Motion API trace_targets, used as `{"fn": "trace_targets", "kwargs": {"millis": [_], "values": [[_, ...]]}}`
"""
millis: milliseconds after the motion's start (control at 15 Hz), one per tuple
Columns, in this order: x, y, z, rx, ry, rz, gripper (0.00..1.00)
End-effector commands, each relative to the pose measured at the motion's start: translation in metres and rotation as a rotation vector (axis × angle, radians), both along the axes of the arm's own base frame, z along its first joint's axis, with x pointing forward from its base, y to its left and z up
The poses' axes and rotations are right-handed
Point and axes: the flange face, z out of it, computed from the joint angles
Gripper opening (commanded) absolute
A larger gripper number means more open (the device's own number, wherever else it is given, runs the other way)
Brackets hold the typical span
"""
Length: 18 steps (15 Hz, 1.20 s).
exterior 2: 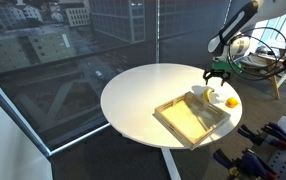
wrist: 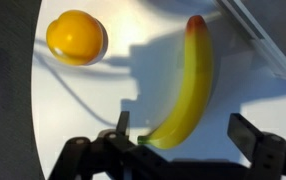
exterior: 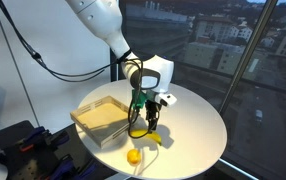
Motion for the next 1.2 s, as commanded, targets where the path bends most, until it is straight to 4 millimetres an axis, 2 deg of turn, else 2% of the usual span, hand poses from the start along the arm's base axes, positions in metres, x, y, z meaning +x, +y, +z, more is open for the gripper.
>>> {"fn": "trace_targets", "kwargs": {"millis": [0, 1133], "values": [[-0.021, 0.002, 0.016, 0.002, 0.005, 0.017, 1.00], [-0.085, 0.014, 0.032, -0.046, 0.002, 0.096, 1.00]]}}
